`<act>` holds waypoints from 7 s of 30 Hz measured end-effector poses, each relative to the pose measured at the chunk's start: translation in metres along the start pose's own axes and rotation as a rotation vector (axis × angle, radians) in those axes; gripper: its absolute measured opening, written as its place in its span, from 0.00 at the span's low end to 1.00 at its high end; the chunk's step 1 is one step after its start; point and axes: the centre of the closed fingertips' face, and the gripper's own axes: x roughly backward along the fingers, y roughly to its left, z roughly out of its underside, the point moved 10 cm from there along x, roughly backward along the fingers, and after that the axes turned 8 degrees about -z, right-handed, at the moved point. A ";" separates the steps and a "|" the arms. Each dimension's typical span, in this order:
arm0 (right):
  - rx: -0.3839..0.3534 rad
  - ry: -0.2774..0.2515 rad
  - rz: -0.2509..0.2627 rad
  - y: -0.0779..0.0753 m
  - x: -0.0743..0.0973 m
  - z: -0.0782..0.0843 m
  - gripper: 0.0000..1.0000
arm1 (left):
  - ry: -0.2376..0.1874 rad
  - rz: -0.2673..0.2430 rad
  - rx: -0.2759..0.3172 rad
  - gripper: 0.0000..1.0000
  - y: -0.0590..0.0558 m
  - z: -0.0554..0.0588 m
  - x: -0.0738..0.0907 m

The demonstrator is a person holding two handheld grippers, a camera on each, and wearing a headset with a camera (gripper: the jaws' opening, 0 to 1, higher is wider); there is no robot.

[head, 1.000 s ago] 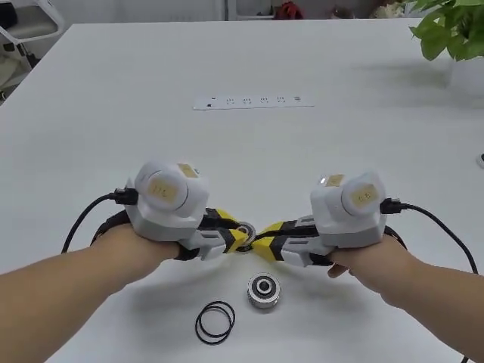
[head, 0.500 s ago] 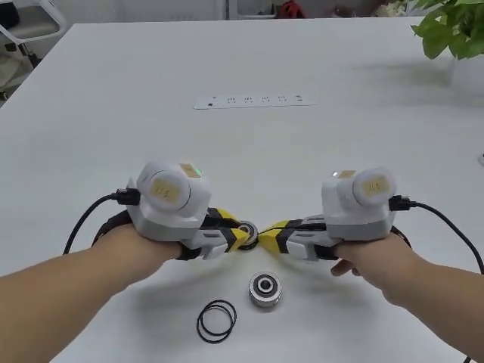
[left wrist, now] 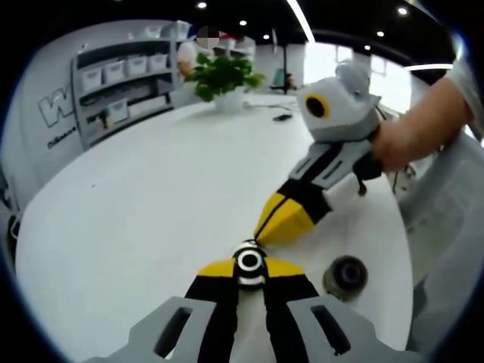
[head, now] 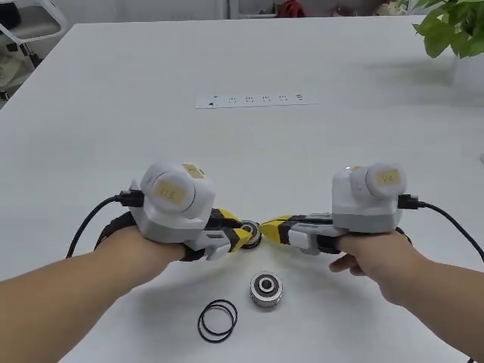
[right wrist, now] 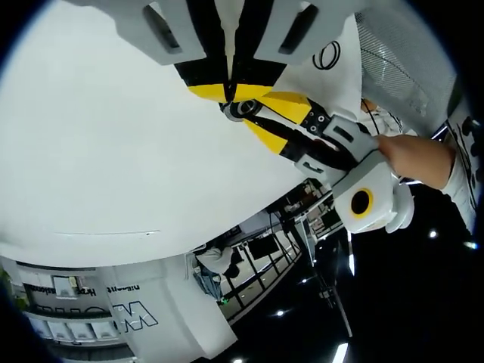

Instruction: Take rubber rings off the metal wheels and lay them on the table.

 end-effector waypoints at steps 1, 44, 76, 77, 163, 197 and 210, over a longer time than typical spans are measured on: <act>0.003 0.003 -0.001 -0.001 0.000 0.000 0.00 | 0.000 -0.001 -0.001 0.12 0.000 0.000 0.000; -0.022 -0.044 -0.074 0.012 -0.002 -0.005 0.00 | 0.013 0.006 0.018 0.24 -0.007 -0.001 0.007; -0.044 -0.080 -0.166 0.035 -0.004 -0.019 0.00 | -0.081 0.017 0.064 0.51 0.002 -0.004 0.072; -0.043 -0.078 -0.169 0.037 -0.004 -0.019 0.00 | -0.083 0.017 0.064 0.51 0.005 -0.001 0.073; 0.146 0.104 -0.050 0.007 0.006 -0.001 0.16 | -0.036 0.030 0.064 0.46 0.012 -0.007 0.044; 0.180 0.134 -0.057 0.010 -0.002 0.007 0.24 | 0.018 0.074 0.001 0.25 0.001 -0.004 0.006; 0.178 0.133 -0.059 0.009 -0.005 0.009 0.24 | 0.024 0.051 -0.027 0.14 -0.001 -0.005 -0.004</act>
